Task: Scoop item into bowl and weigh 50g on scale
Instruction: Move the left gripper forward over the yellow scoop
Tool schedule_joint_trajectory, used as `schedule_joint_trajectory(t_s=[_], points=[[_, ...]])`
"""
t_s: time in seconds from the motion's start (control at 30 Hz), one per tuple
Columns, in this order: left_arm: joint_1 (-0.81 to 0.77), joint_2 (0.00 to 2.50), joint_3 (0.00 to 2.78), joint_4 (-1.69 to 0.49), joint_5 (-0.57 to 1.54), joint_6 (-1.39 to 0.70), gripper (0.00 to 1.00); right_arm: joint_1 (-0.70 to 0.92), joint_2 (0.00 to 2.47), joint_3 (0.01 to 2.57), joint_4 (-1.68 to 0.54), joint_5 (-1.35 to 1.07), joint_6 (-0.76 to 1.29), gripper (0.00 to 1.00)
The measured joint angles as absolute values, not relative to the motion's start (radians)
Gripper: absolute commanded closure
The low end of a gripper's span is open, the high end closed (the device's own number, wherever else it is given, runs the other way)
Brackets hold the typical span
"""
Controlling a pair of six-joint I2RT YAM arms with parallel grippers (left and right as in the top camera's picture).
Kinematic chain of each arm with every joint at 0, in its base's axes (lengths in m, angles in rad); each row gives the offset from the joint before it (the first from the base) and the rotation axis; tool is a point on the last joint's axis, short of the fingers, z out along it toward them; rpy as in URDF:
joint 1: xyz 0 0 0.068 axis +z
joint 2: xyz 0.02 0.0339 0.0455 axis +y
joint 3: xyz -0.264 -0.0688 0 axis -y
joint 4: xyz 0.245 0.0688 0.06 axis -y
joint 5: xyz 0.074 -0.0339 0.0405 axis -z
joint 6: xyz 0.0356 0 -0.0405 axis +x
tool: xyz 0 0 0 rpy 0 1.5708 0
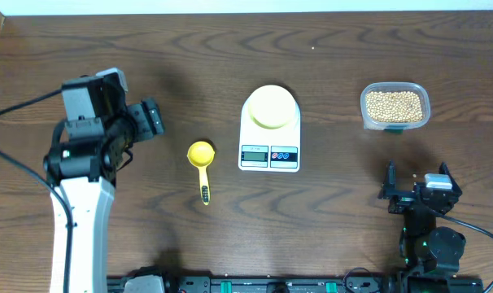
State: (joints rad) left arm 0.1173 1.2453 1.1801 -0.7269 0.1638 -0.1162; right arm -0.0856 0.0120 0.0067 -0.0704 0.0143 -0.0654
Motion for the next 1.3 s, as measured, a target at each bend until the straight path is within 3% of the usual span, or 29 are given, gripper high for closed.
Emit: schedule_joint_trajectory(t_s=[1.3], points=[[0.104,1.306,1.203,-0.797,0.208,-0.117,0.13,-0.086,0.012,0.007,-0.071,0.014,-0.066,0.01]])
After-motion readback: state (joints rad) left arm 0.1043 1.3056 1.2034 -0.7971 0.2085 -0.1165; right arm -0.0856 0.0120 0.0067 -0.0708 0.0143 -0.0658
